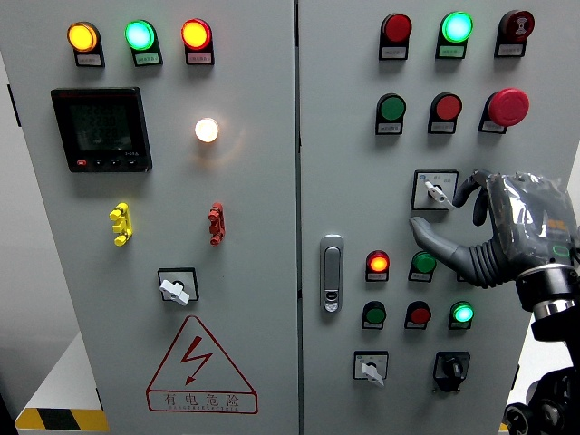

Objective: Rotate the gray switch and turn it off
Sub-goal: 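Close the right hand fingers around the white switch knob, then twist the gripped knob with the right hand to the off position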

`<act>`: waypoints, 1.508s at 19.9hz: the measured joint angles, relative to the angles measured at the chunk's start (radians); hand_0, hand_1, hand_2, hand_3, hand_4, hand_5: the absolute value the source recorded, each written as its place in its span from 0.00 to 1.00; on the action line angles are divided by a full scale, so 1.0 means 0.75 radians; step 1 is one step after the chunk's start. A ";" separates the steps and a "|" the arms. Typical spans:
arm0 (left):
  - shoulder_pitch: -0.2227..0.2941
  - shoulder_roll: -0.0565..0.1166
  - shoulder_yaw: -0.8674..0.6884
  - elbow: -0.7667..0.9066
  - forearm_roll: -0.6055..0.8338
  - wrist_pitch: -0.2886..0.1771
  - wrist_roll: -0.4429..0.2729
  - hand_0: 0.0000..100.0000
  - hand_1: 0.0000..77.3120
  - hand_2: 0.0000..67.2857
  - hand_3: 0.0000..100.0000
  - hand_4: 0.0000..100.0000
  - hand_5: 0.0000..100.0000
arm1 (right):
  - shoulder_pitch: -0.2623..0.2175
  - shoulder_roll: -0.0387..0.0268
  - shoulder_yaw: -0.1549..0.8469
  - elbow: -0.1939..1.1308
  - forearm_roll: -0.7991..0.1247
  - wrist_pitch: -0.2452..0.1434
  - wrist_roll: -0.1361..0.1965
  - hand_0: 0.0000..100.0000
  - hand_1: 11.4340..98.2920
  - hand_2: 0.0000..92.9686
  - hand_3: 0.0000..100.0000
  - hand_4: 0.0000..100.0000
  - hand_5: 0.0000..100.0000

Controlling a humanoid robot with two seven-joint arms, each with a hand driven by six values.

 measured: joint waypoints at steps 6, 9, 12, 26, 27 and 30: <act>0.000 0.000 0.000 0.000 0.000 0.000 0.000 0.85 0.00 0.20 0.19 0.08 0.11 | 0.029 0.0004 0.000 -0.041 0.000 -0.002 0.001 0.00 0.24 0.66 0.87 0.87 1.00; 0.000 0.000 0.000 0.000 0.000 0.000 0.000 0.85 0.00 0.20 0.19 0.08 0.11 | 0.040 0.0000 -0.004 -0.053 0.000 -0.002 0.001 0.03 0.24 0.66 0.87 0.87 1.00; 0.000 0.000 0.000 0.000 0.000 0.000 0.000 0.85 0.00 0.20 0.19 0.08 0.11 | 0.052 -0.0001 -0.005 -0.063 0.000 -0.002 0.001 0.08 0.23 0.67 0.87 0.87 1.00; 0.001 0.000 0.000 0.000 0.000 0.000 0.000 0.85 0.00 0.20 0.19 0.08 0.11 | 0.058 -0.0001 -0.011 -0.082 -0.005 -0.021 -0.006 0.31 0.19 0.70 0.90 0.88 1.00; 0.001 0.000 0.000 0.000 0.000 0.000 0.000 0.85 0.00 0.20 0.19 0.08 0.11 | 0.059 -0.0001 -0.012 -0.083 -0.006 -0.021 -0.008 0.32 0.19 0.70 0.90 0.88 1.00; 0.000 0.000 0.000 0.000 0.000 0.000 0.000 0.85 0.00 0.20 0.19 0.08 0.11 | 0.063 -0.0007 -0.014 -0.090 -0.008 -0.021 -0.017 0.33 0.18 0.70 0.90 0.88 1.00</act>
